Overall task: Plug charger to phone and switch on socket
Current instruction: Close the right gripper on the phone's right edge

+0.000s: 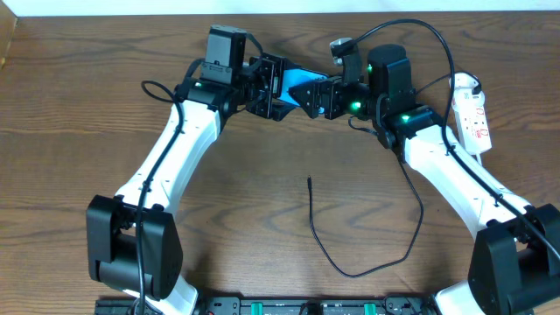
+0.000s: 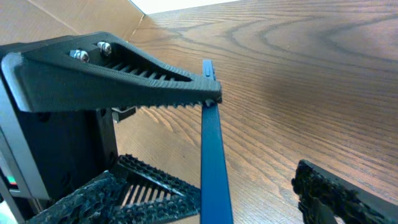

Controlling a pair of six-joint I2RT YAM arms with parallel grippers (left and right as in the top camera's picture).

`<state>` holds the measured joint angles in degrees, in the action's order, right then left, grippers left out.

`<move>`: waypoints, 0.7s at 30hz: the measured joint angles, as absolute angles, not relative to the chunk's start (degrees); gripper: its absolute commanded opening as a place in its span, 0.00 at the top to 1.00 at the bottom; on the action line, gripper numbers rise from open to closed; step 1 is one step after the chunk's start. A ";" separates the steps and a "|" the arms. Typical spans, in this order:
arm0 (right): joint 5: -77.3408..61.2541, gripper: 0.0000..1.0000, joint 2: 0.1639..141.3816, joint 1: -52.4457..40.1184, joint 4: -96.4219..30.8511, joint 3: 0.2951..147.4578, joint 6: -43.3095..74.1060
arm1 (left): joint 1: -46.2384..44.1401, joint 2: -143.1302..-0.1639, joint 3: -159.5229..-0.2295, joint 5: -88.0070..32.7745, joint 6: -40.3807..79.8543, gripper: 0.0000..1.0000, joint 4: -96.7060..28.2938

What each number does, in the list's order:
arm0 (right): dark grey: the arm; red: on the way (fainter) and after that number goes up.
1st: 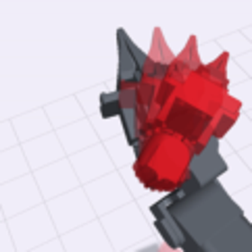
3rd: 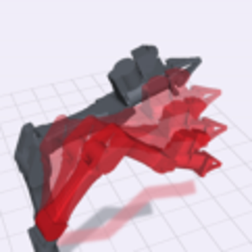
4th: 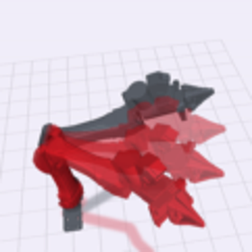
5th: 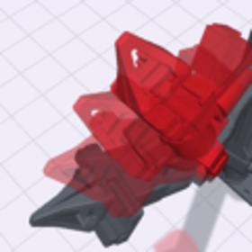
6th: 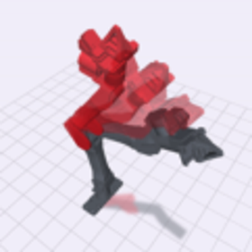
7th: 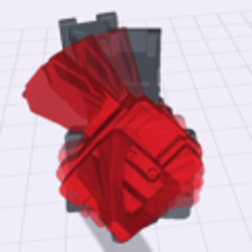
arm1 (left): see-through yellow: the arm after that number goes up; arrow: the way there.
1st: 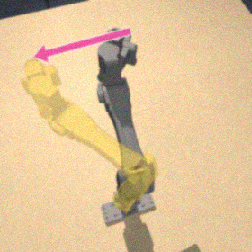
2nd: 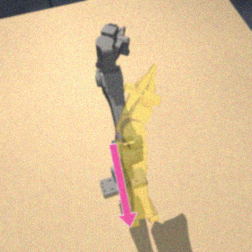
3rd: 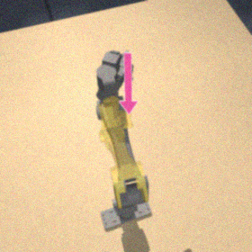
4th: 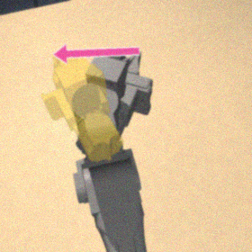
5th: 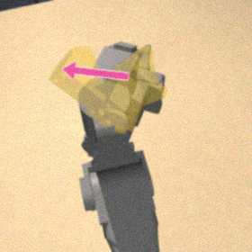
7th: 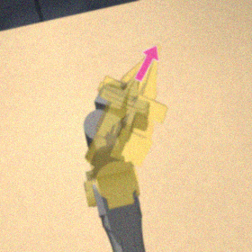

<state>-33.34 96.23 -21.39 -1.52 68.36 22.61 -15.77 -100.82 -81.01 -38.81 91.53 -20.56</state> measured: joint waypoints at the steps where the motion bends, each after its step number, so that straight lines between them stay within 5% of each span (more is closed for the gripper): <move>1: -33.32 0.23 96.23 -21.41 -1.52 68.36 22.72 | -15.90 -100.82 -81.01 -38.76 91.53 0.93 -20.56; 21: -32.23 0.57 96.23 -22.96 -3.40 68.36 22.85 | -17.37 -100.82 -81.01 -37.34 91.55 0.93 -20.56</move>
